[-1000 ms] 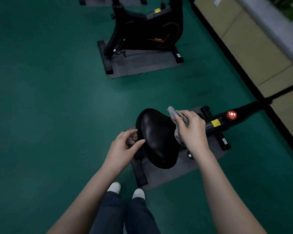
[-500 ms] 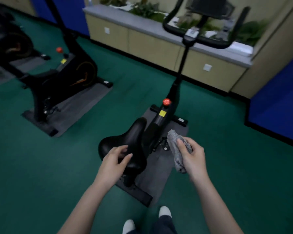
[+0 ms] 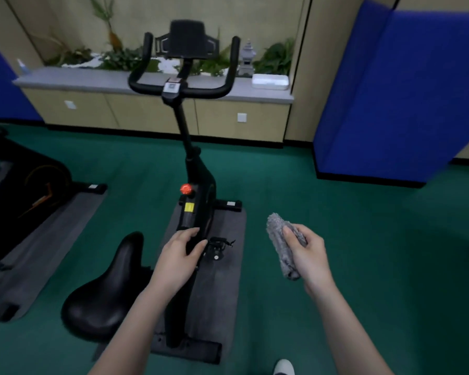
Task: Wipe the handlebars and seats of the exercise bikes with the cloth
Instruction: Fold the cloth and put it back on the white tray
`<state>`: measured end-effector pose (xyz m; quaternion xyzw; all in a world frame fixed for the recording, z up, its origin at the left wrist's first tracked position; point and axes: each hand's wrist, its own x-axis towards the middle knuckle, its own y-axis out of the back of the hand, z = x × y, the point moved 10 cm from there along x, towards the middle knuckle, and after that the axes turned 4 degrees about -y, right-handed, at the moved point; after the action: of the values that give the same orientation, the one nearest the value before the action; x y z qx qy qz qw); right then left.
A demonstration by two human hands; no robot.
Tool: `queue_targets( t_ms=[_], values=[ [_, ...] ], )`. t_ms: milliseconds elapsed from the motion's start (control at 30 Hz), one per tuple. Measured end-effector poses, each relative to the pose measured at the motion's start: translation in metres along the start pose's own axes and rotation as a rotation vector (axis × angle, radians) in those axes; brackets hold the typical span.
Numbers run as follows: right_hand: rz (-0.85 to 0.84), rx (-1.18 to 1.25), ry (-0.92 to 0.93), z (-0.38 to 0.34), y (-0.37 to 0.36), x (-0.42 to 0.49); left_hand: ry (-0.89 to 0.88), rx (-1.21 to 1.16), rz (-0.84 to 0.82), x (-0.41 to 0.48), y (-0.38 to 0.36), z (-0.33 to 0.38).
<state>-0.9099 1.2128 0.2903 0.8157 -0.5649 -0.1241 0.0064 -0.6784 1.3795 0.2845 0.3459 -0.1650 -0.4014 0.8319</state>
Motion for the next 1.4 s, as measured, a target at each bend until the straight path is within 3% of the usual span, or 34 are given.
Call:
queue_targets(
  t_ms=[367,633,967,1267,1400],
  values=[
    [0.150,0.040,-0.055,0.018,0.176,0.079,-0.155,0.355,-0.088,0.061,-0.118,0.135],
    [0.252,0.087,-0.084,0.036,0.251,0.114,-0.246,0.475,-0.216,0.092,-0.186,0.198],
    [0.293,-0.003,-0.069,0.025,0.263,0.203,-0.275,0.421,-0.311,0.185,-0.247,0.224],
    [0.205,-0.188,-0.011,-0.027,0.194,0.351,-0.202,0.320,-0.327,0.336,-0.249,0.202],
    [0.185,-0.223,-0.029,-0.037,0.173,0.398,-0.189,0.378,-0.340,0.390,-0.251,0.190]
  ],
)
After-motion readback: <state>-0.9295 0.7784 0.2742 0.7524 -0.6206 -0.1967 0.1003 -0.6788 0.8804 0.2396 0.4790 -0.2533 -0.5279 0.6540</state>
